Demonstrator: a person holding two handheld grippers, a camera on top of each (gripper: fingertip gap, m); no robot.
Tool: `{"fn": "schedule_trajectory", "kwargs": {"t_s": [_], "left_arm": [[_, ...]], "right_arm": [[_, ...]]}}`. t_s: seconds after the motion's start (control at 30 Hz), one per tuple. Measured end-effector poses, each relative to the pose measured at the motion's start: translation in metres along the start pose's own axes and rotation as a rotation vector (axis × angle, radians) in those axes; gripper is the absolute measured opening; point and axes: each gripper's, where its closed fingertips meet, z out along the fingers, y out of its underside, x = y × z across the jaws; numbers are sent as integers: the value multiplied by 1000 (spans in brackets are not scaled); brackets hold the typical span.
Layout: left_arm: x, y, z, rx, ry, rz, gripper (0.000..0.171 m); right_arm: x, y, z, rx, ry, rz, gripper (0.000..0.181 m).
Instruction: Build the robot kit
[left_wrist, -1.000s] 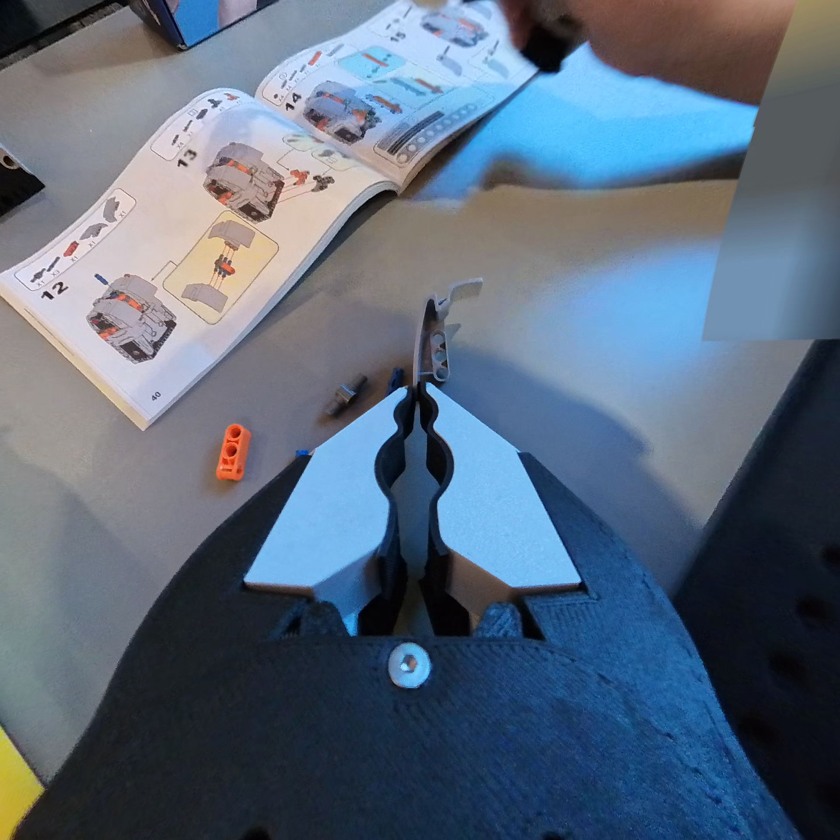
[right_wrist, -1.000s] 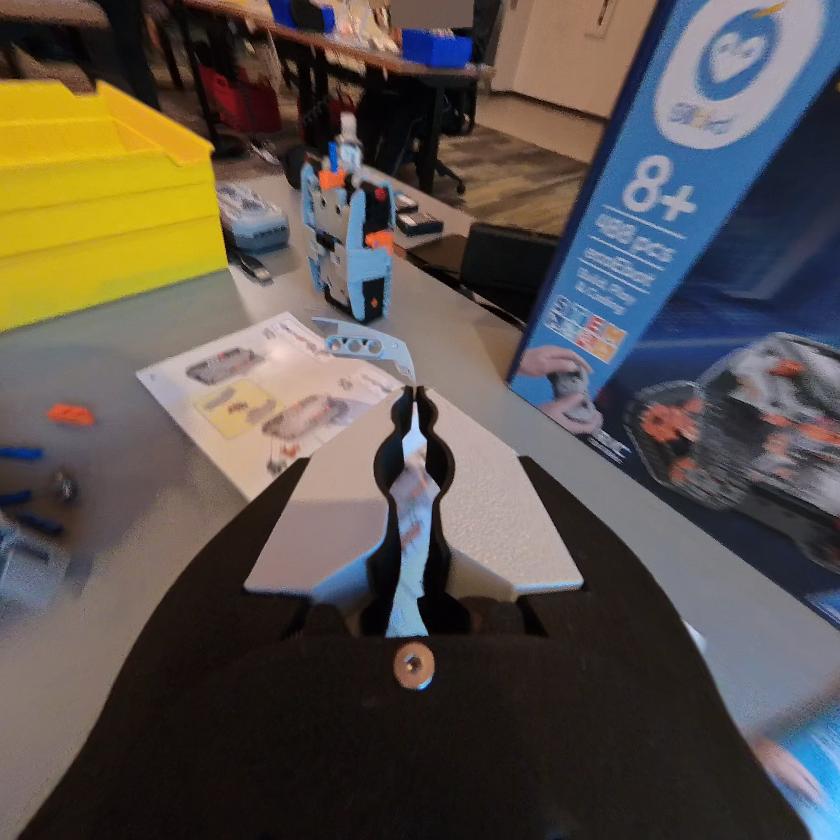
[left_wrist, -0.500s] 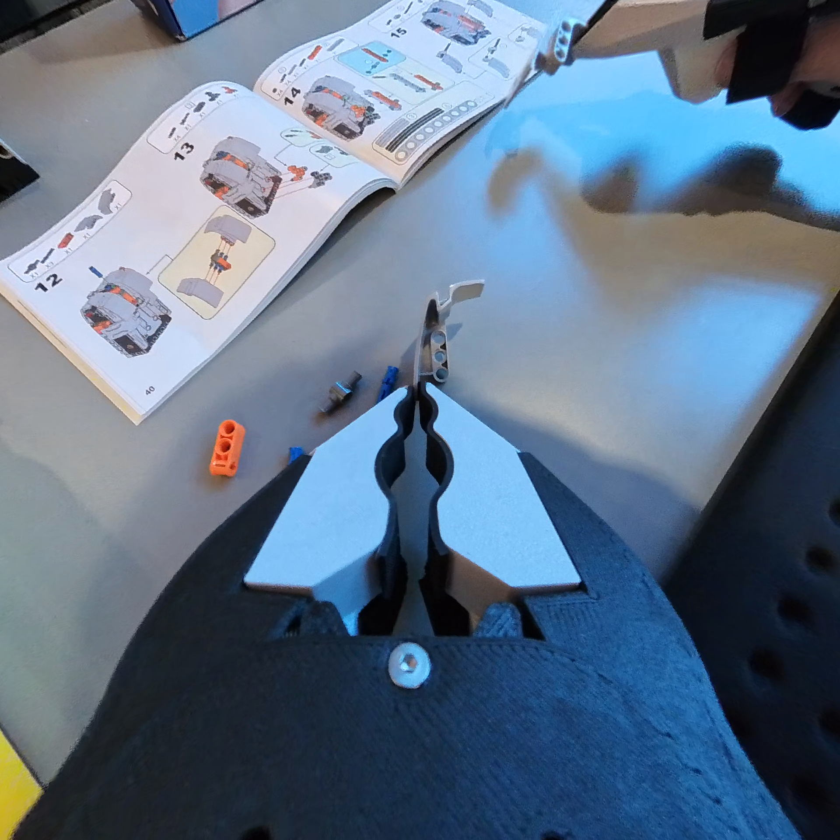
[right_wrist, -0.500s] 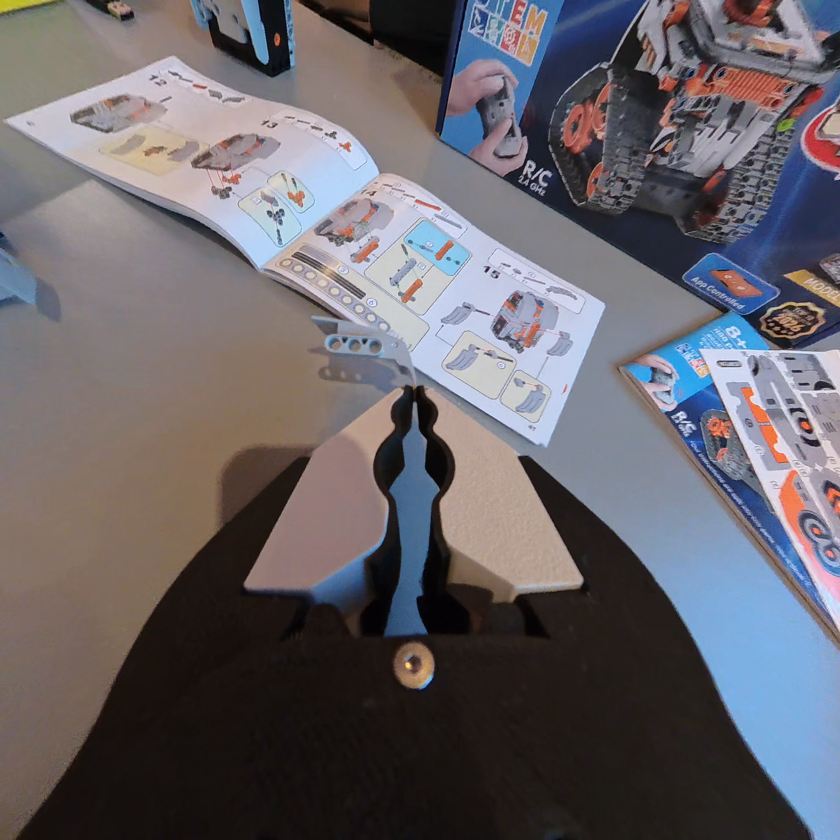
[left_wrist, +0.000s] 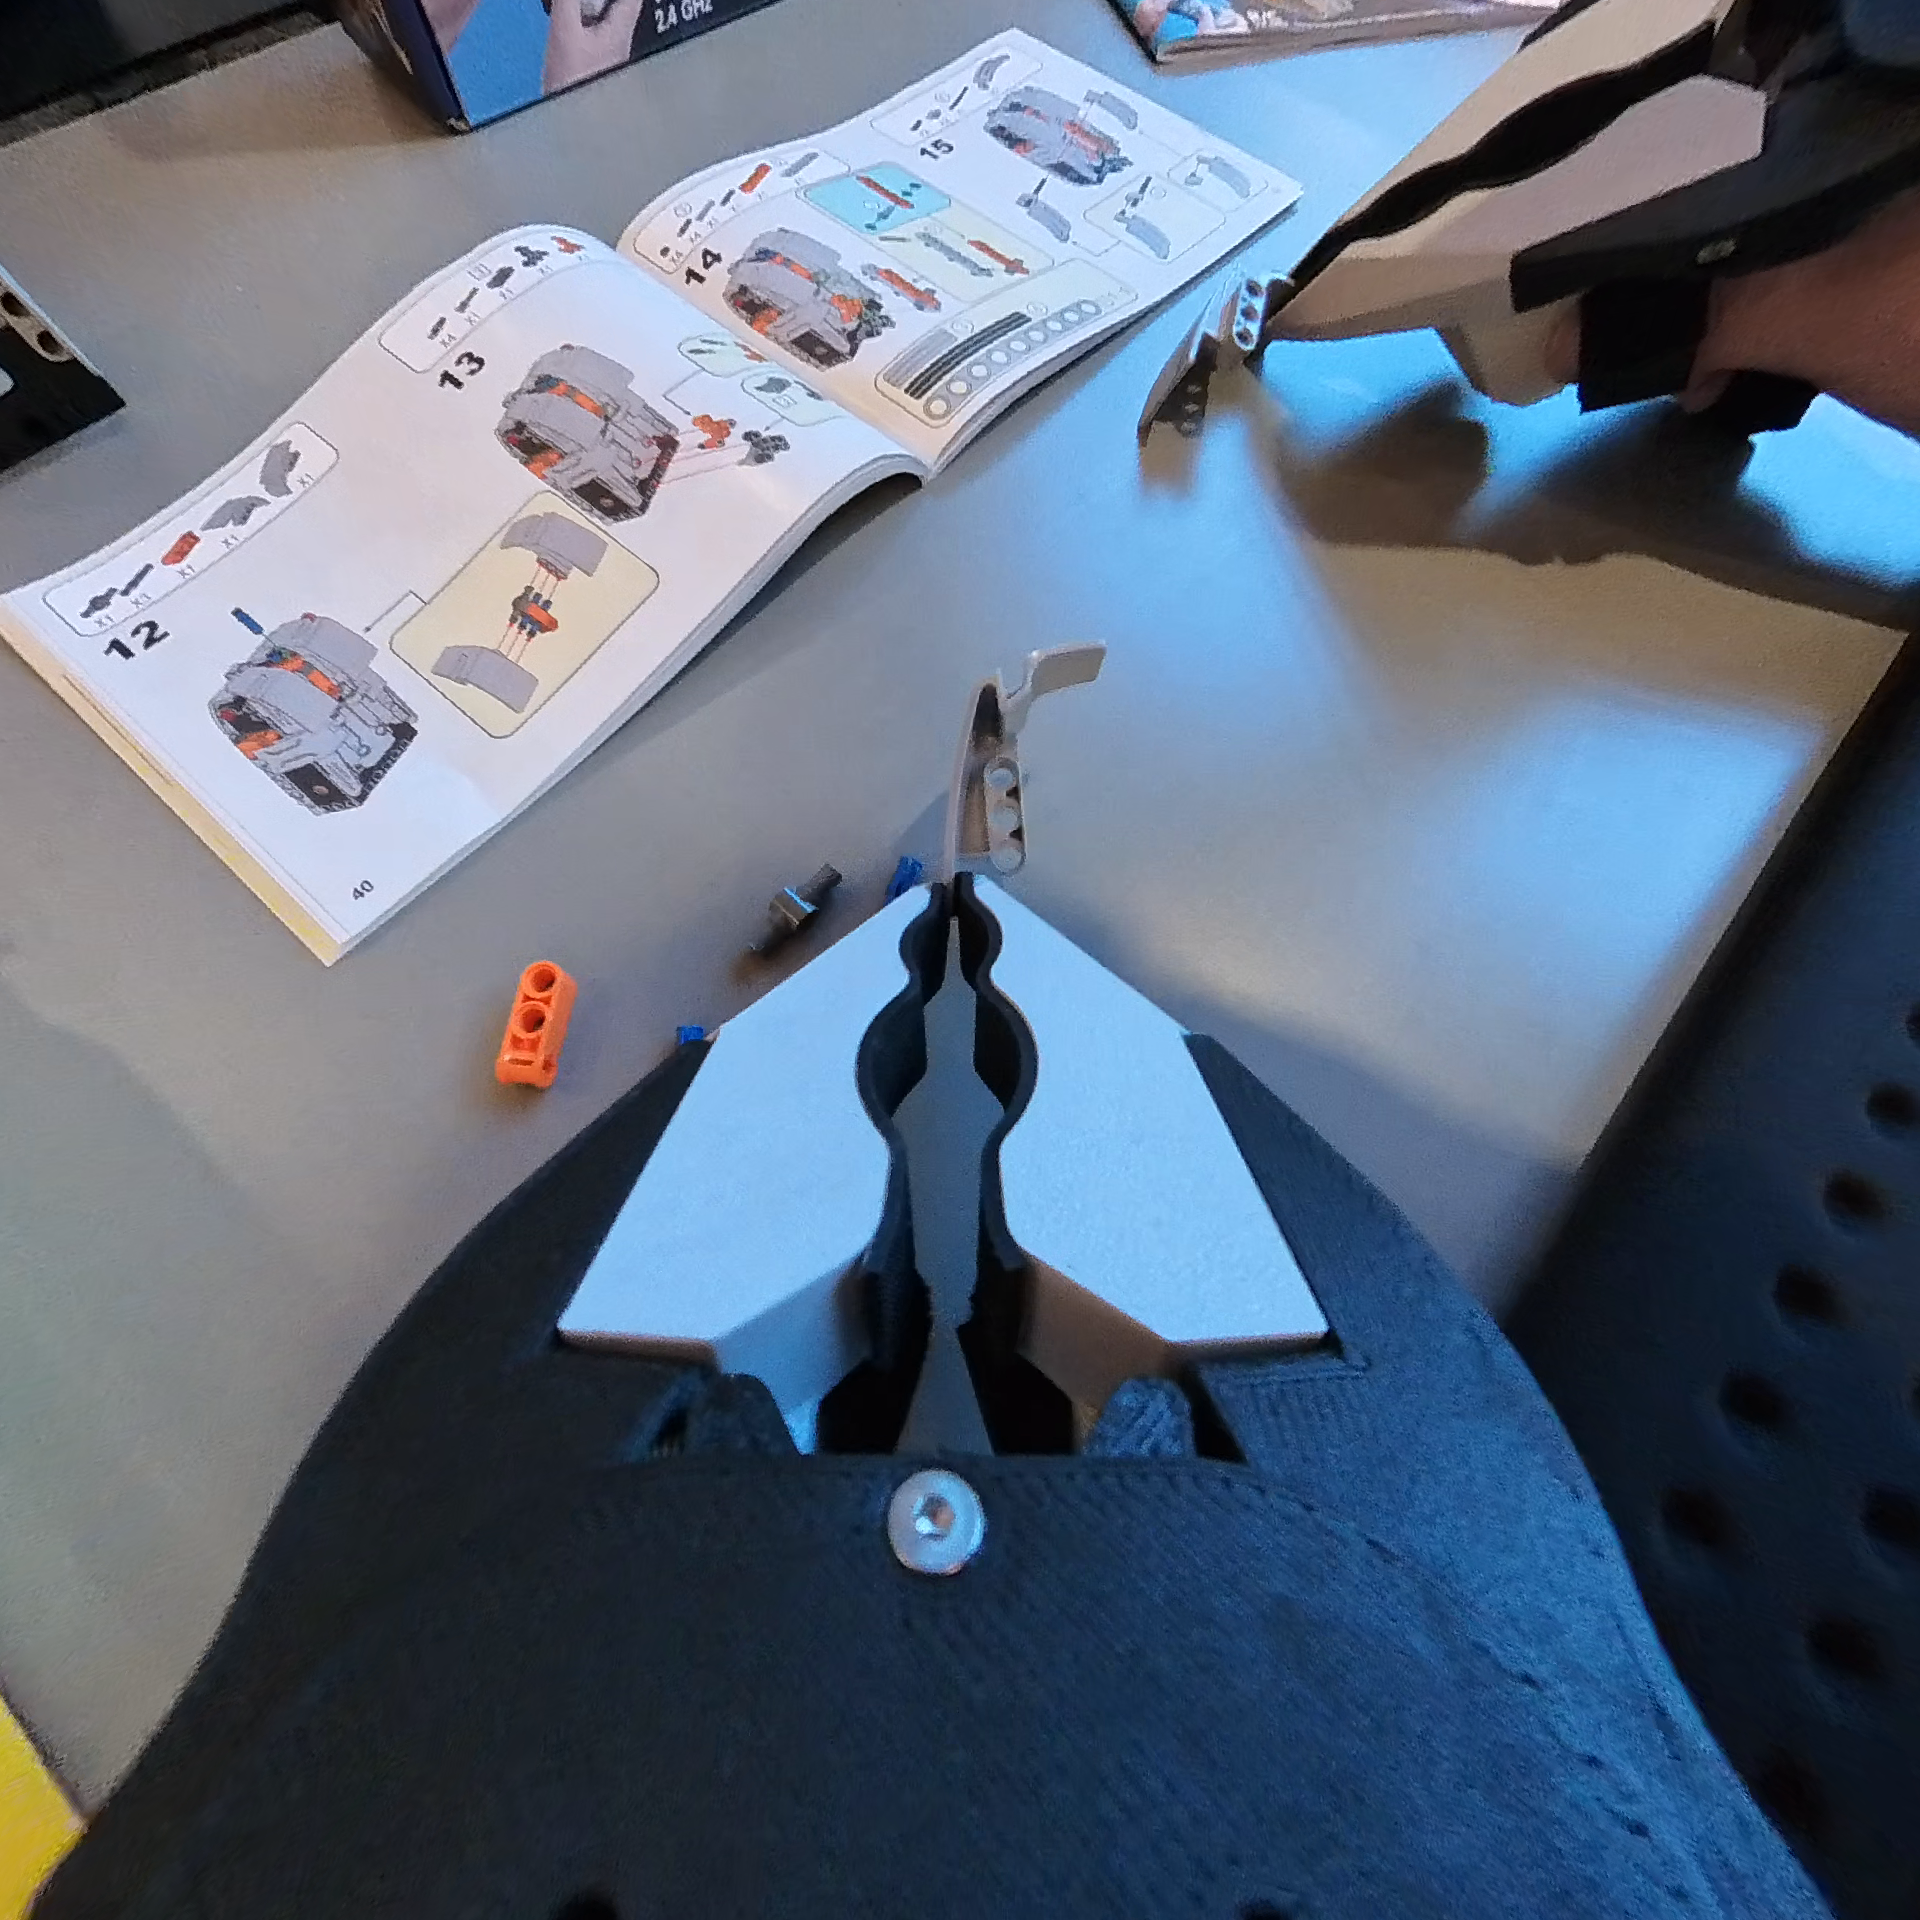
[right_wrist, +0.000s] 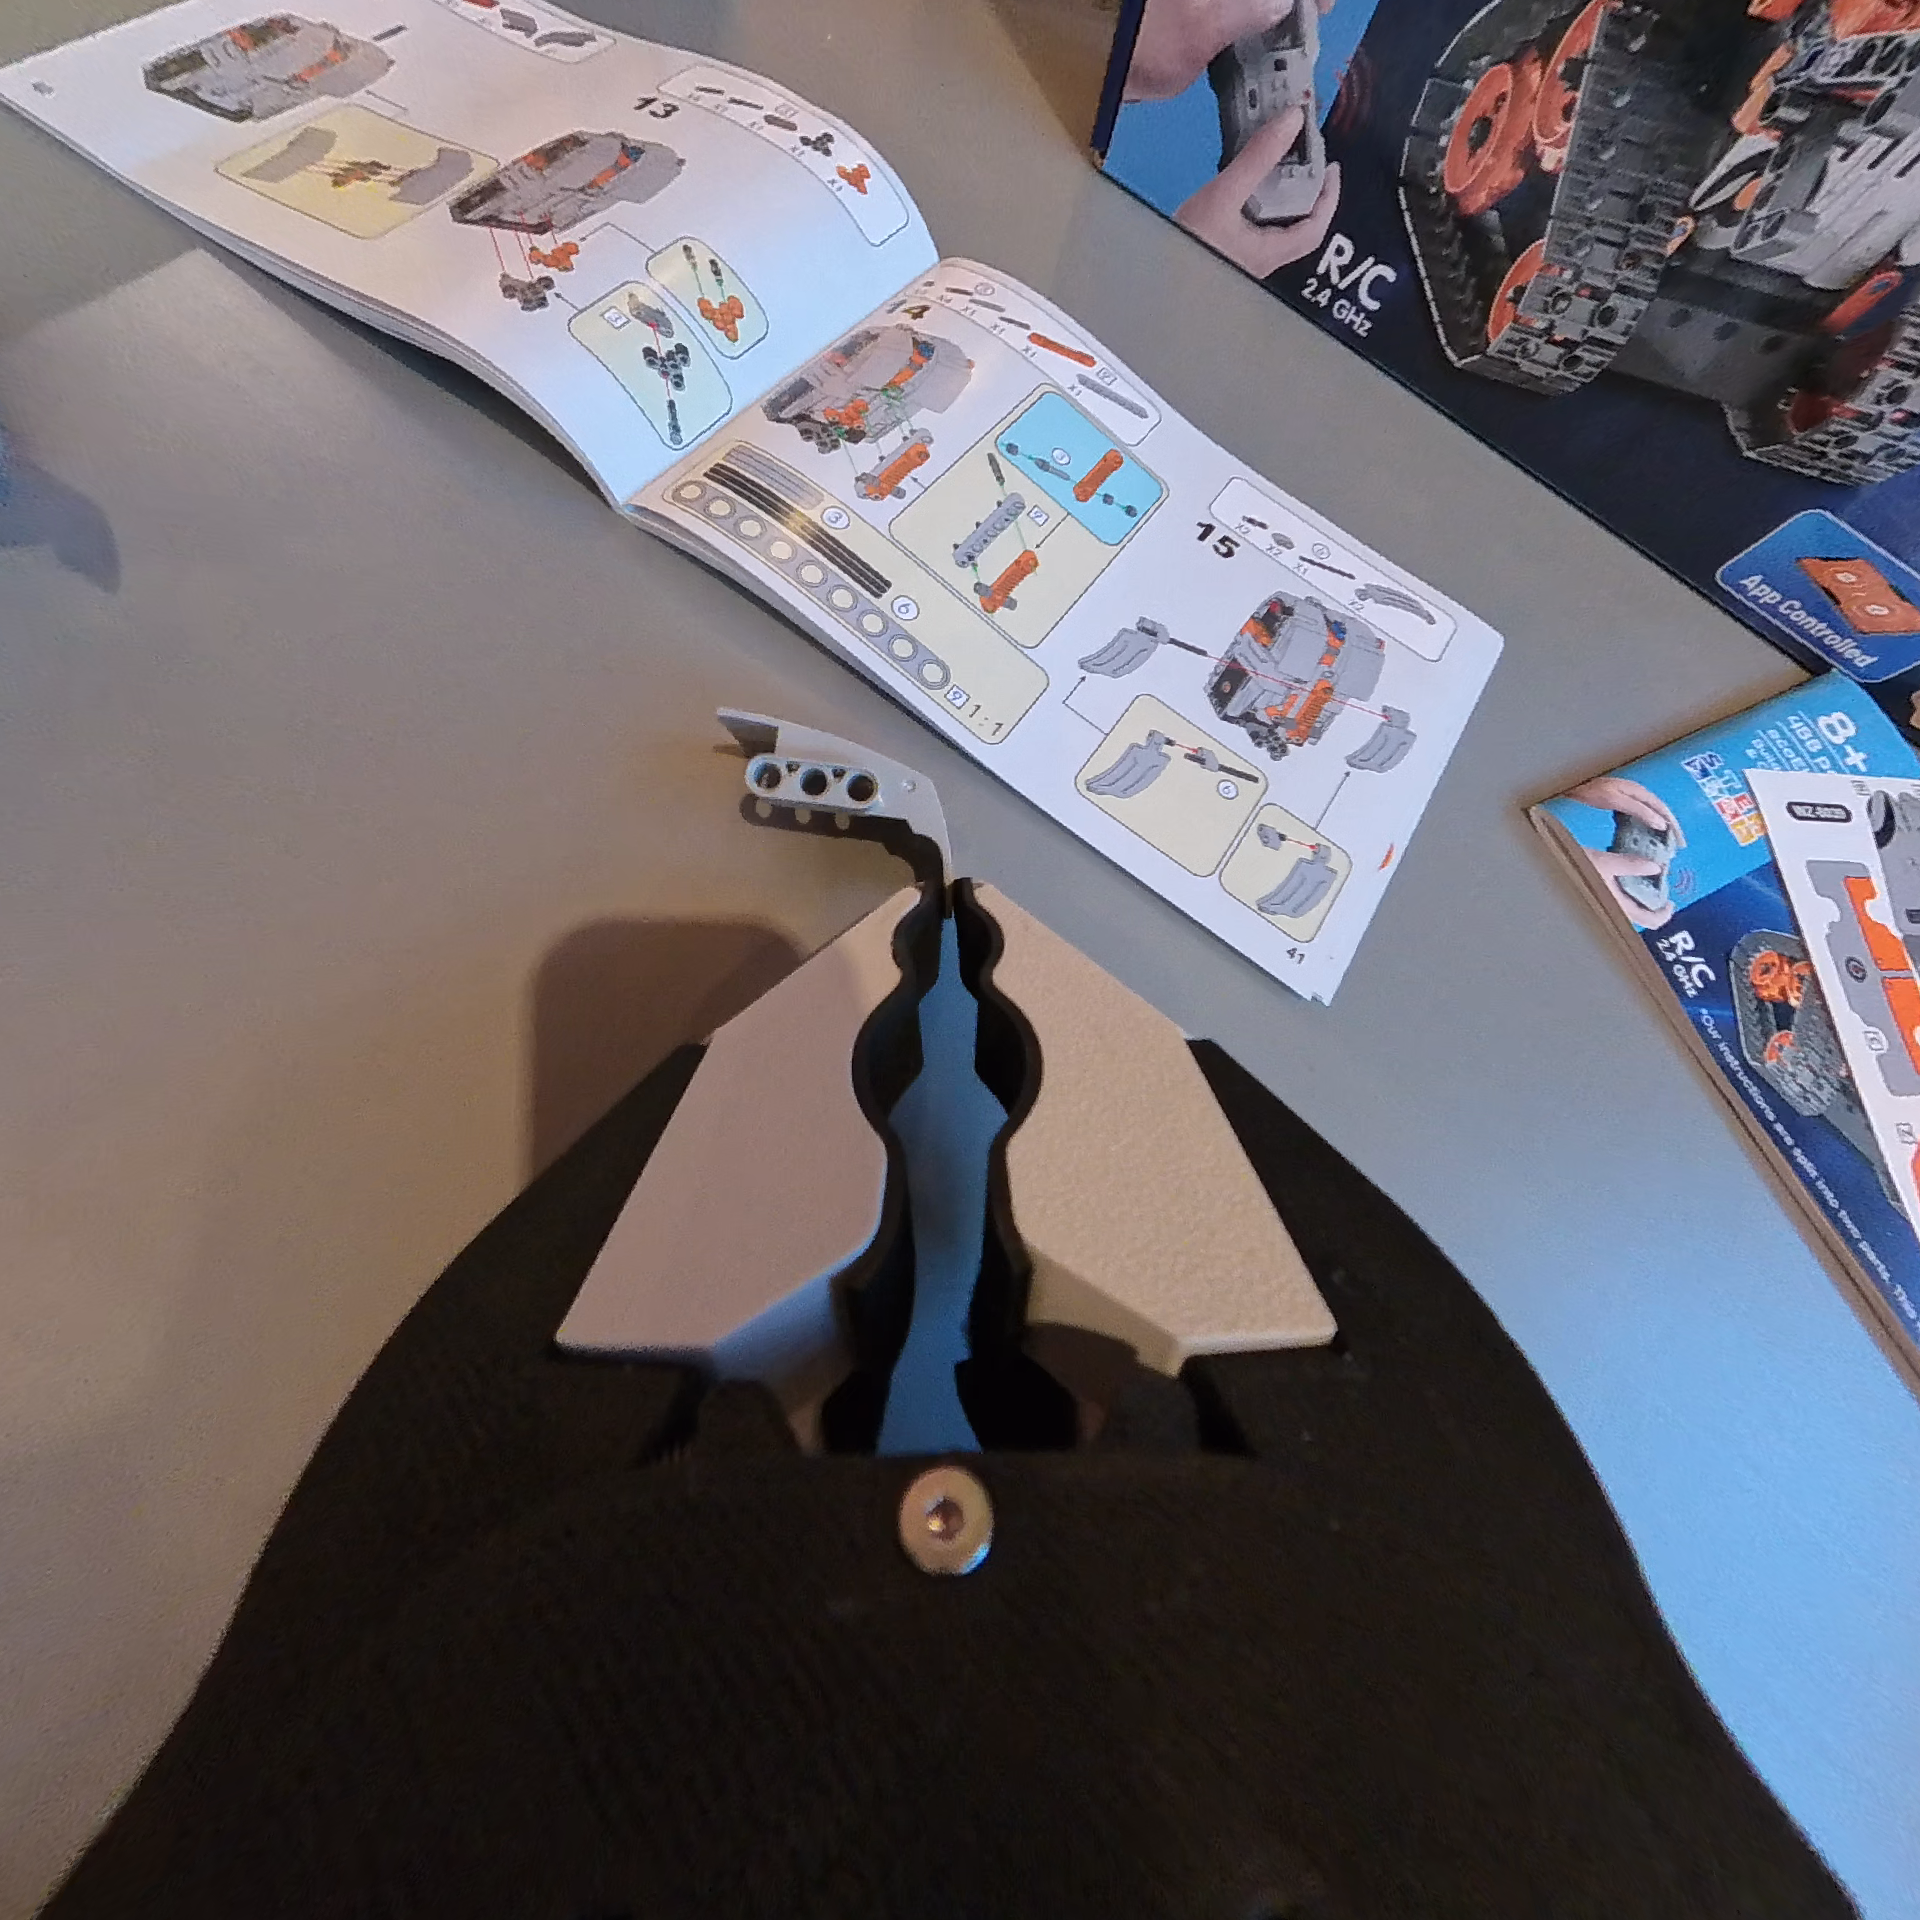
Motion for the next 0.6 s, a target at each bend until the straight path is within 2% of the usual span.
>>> {"fn": "schedule_trajectory", "kwargs": {"t_s": [0.2,0.4,0.5,0.6], "left_arm": [[5,-3,-1,13,82,-96,0],[2,-11,-7,63,110,-155,0],[-1,-12,-9,72,76,-127,0],[-4,-11,-8,56,15,-73,0]], "right_arm": [[-3,0,-3,11,-16,4,11],[0,-25,-27,181,12,-29,31],[-24,-45,-33,274,-58,-98,32],[-57,-46,-26,255,-134,-194,30]]}}
